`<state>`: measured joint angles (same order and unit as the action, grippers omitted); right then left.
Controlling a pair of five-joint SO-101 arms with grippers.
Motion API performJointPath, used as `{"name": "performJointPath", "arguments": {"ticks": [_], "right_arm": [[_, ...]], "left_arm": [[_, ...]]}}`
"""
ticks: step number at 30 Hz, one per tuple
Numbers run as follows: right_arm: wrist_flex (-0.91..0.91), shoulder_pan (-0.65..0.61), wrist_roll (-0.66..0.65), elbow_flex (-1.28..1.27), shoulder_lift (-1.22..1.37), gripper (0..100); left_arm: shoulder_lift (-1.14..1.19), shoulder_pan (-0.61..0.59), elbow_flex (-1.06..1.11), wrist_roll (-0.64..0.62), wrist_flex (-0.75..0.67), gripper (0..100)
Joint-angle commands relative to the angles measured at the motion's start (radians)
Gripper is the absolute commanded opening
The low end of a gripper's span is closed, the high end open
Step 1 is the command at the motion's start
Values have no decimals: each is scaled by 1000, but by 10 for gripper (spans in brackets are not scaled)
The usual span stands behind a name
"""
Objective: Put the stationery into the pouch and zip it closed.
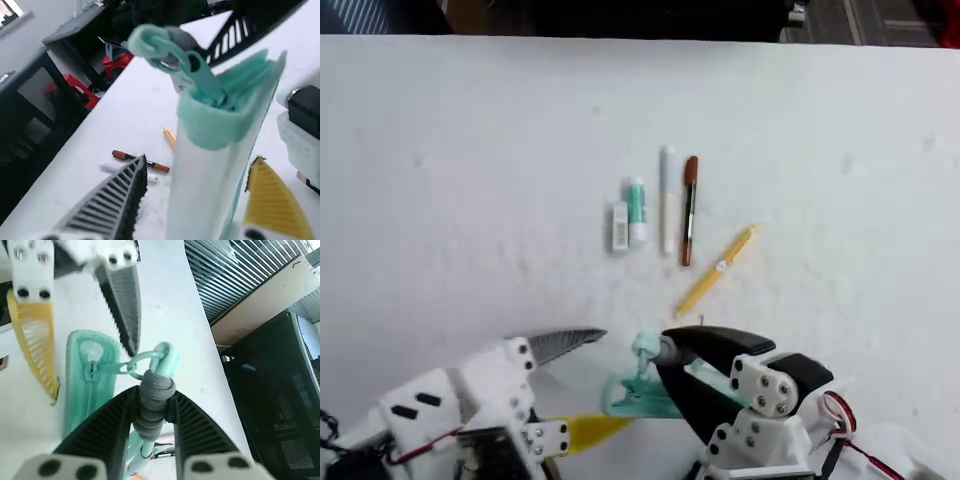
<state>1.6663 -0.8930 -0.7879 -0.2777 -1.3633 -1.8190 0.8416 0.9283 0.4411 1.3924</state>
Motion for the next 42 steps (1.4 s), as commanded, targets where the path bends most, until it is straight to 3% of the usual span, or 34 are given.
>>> {"name": "performJointPath", "arguments": {"ticks": [1,4,6,11,13,15,22,26,31,37,42], "right_arm": [[-5,-7,3,6,12,16],[-35,-2,3,6,12,16],[-61,-1,9,6,12,16],[-143,93,17,5,21,16],[-174,140,51,5,54,16],[-197,151,66,5,108,16],[-243,156,69,97,311,16],[-237,157,133,224,409,16],[-188,176,203,259,503,16],[-202,268,236,253,544,16],[-260,269,235,250,585,16]], "left_arm": [[-7,71,40,-9,-2,328],[-7,179,14,0,29,324],[-7,189,6,26,25,296],[-7,25,35,35,-75,84],[-7,-59,80,35,-167,14],[-7,-117,152,28,-282,46],[-7,-171,496,9,-804,23],[-7,-286,589,-215,-993,23],[-7,-420,586,-434,-902,24],[-7,-334,473,-433,-608,24],[-7,-280,443,-371,-543,24]]}}
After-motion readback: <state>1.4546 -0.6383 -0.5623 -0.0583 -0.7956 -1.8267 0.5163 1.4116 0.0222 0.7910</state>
